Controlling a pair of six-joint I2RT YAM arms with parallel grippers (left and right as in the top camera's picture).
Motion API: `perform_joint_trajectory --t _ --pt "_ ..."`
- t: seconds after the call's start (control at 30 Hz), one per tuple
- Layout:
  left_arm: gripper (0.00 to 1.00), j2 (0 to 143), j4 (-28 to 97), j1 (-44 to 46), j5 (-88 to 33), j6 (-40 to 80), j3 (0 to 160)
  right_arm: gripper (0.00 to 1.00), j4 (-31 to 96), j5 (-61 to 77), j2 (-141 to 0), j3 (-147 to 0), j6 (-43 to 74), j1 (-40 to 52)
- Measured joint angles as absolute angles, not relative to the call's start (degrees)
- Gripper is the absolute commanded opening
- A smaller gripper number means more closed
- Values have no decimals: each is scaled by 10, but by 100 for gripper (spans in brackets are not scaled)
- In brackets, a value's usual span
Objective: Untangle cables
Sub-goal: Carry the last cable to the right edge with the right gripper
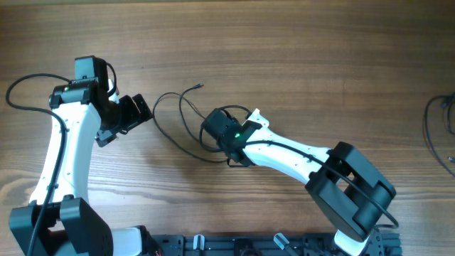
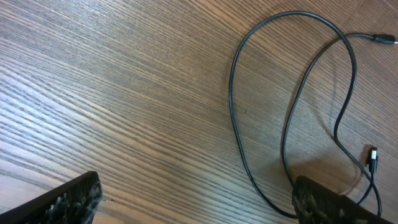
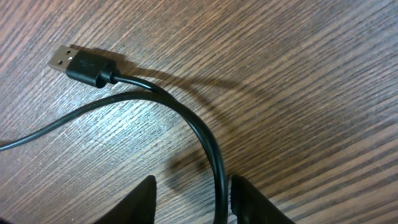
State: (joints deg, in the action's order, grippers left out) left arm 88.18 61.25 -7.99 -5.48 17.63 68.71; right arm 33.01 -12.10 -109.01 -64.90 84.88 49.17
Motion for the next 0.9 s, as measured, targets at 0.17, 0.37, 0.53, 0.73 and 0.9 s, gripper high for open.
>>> perform_joint_trajectory --t 0.17,0.37,0.53,0.73,0.9 --pt "100 882 613 -80 -55 176 687 4 322 -121 -1092 -645 829 492" --pt "100 882 613 -80 -55 176 687 4 308 -121 -1092 -644 753 491" --pt "100 882 613 -80 -55 176 687 4 371 -160 -1051 -704 491 489" --pt "100 882 612 -80 -55 176 687 4 381 -387 -817 -768 270 482" --pt "100 882 613 -80 -55 176 687 4 375 -518 -707 -770 109 352"
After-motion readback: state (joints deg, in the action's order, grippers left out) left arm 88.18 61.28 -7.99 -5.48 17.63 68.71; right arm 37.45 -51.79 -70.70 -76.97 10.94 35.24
